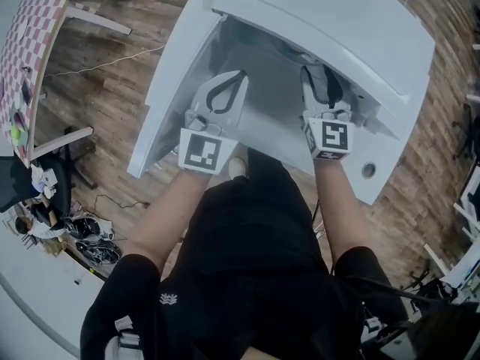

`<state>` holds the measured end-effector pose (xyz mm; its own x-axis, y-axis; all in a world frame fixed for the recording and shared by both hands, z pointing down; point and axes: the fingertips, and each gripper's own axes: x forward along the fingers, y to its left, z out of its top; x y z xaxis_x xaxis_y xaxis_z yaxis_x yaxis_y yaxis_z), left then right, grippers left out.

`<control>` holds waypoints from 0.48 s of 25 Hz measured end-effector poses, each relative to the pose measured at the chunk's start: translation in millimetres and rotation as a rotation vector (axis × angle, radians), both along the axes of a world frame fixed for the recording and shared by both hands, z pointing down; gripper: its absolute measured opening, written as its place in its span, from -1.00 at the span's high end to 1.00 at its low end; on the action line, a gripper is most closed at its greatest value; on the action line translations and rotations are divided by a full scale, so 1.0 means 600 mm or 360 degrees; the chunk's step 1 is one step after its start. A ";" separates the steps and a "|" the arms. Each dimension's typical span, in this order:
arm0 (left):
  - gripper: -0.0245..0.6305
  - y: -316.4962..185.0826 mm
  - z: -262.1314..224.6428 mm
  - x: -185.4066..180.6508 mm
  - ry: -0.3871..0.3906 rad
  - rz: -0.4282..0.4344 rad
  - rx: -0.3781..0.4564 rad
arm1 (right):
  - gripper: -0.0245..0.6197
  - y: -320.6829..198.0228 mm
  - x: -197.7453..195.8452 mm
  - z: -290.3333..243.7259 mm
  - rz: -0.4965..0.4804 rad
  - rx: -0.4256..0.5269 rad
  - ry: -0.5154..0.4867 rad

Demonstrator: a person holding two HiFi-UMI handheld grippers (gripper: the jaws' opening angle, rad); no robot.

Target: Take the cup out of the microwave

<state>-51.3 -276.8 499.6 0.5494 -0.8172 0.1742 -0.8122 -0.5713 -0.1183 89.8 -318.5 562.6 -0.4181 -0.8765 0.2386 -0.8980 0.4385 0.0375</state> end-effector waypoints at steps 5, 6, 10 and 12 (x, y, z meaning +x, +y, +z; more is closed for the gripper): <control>0.92 -0.016 0.021 0.000 -0.0029 0.0023 -0.0019 | 0.07 -0.023 -0.026 0.034 -0.0060 -0.0046 -0.0004; 0.92 -0.020 0.024 0.000 -0.0035 0.0030 -0.0022 | 0.01 -0.028 -0.028 0.039 -0.0065 -0.0053 -0.0001; 0.92 -0.041 0.025 -0.010 -0.0023 0.0023 -0.0021 | -0.16 -0.052 -0.048 0.046 -0.0077 -0.0058 -0.0004; 0.92 -0.049 0.026 -0.012 -0.0013 0.0013 -0.0031 | -0.21 -0.063 -0.057 0.050 -0.0075 -0.0065 -0.0012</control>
<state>-58.5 -306.4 515.4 0.5549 -0.8089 0.1946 -0.8064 -0.5804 -0.1133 55.6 -356.2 592.7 -0.4606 -0.8454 0.2705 -0.8764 0.4813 0.0120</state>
